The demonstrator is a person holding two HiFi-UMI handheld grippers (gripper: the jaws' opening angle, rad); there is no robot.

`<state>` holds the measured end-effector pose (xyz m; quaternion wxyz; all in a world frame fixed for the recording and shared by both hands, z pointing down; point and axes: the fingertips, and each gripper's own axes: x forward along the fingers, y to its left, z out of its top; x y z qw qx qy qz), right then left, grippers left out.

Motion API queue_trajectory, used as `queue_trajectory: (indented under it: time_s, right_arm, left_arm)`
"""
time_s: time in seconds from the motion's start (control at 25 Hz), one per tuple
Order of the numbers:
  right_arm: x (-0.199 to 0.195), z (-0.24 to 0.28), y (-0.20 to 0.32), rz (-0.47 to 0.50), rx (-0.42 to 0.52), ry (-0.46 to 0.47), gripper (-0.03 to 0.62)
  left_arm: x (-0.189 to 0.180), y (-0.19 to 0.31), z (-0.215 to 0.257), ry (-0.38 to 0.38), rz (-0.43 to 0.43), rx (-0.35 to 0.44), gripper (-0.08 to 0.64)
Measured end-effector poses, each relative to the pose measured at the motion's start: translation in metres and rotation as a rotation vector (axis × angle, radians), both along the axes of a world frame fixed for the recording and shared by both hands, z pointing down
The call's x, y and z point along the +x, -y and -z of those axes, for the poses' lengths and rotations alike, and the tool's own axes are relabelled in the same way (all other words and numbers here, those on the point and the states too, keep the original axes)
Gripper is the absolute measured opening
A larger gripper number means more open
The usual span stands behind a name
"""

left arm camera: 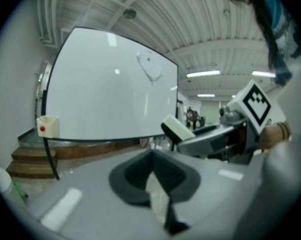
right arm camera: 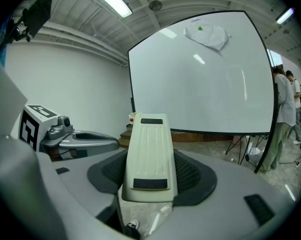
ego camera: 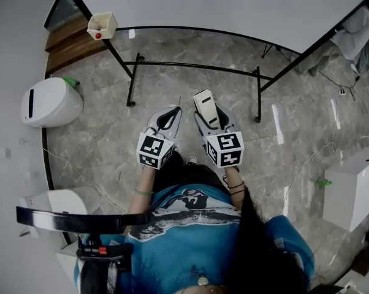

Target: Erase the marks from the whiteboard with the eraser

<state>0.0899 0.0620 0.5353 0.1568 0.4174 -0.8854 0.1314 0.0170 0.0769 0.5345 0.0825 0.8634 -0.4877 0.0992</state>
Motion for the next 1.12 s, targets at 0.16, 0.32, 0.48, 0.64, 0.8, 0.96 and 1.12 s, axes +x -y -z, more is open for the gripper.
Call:
queue_trajectory:
  time_s: [0.16, 0.32, 0.48, 0.64, 0.8, 0.96, 1.12]
  right_arm:
    - [-0.012, 0.0, -0.007, 0.012, -0.008, 0.002, 0.264]
    - [-0.022, 0.004, -0.015, 0.009, -0.005, 0.001, 0.264]
    - [-0.039, 0.006, -0.031, -0.014, -0.016, 0.023, 0.264]
    - [-0.068, 0.006, -0.056, -0.038, -0.034, 0.046, 0.264]
    - [-0.094, 0.003, -0.09, -0.057, -0.045, 0.035, 0.264]
    - [-0.119, 0.0, -0.123, -0.076, -0.047, 0.032, 0.264]
    - [-0.137, -0.006, -0.154, -0.085, -0.059, 0.028, 0.264]
  left_arm:
    - [-0.015, -0.006, 0.002, 0.003, 0.022, 0.004, 0.003]
    - [-0.02, -0.015, 0.009, 0.007, 0.0, 0.019, 0.003]
    - [-0.033, -0.035, 0.014, 0.012, -0.035, 0.024, 0.003]
    - [-0.068, -0.06, 0.015, 0.01, -0.033, 0.026, 0.003]
    - [-0.101, -0.088, 0.016, 0.005, -0.031, 0.019, 0.003]
    - [-0.124, -0.116, 0.014, 0.0, -0.051, 0.018, 0.003]
    - [-0.139, -0.143, 0.009, -0.006, -0.075, 0.007, 0.003]
